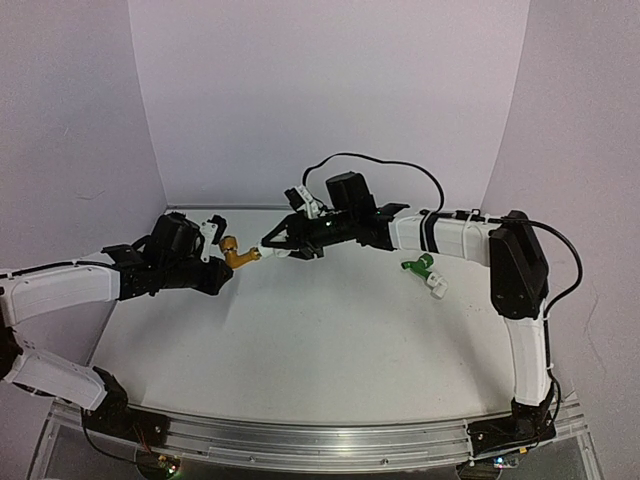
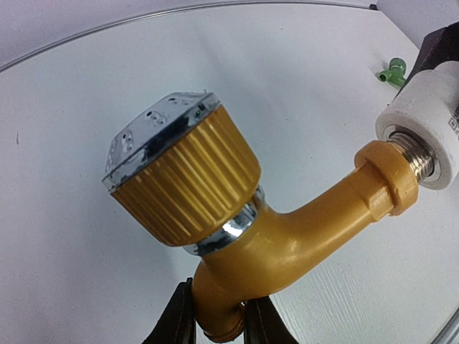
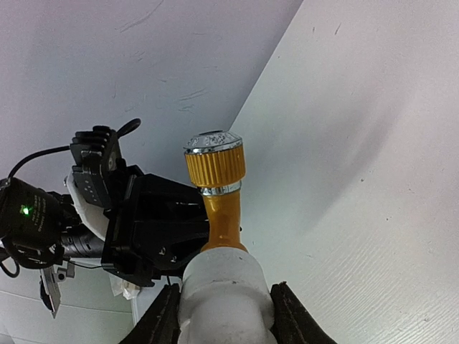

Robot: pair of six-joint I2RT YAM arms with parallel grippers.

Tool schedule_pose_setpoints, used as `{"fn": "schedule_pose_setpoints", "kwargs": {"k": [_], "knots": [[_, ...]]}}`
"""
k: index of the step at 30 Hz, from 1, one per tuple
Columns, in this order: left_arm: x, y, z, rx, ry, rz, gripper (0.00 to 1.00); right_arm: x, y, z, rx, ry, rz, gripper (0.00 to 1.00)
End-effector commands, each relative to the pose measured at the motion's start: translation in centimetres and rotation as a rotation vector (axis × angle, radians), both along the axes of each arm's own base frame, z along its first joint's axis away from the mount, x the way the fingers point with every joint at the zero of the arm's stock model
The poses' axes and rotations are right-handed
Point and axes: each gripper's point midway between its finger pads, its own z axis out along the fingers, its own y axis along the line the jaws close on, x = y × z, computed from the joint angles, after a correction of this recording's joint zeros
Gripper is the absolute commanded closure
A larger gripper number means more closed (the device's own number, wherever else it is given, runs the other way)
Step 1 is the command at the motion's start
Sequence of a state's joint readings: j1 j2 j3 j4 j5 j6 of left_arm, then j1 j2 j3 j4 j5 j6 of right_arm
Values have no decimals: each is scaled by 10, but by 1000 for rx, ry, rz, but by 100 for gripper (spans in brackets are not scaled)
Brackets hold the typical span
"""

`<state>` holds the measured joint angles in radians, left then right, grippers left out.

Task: Install the water faucets
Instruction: Screw the water faucet onto the adaptor.

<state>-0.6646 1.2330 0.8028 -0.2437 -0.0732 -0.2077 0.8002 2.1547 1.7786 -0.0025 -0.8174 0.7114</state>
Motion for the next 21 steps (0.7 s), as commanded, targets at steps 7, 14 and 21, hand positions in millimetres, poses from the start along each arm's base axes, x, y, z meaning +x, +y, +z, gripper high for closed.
{"fn": "schedule_pose_setpoints", "kwargs": {"k": [7,14,21], "knots": [[9,-80,125,-265,-392,-193,100,-17,27,-1,43,173,9,100],[17,-92,138,-281,-452,-188,100,-5,26,11,100,290,-50,100],[22,-107,129,-194,-492,-174,100,3,21,11,103,446,-114,100]]}}
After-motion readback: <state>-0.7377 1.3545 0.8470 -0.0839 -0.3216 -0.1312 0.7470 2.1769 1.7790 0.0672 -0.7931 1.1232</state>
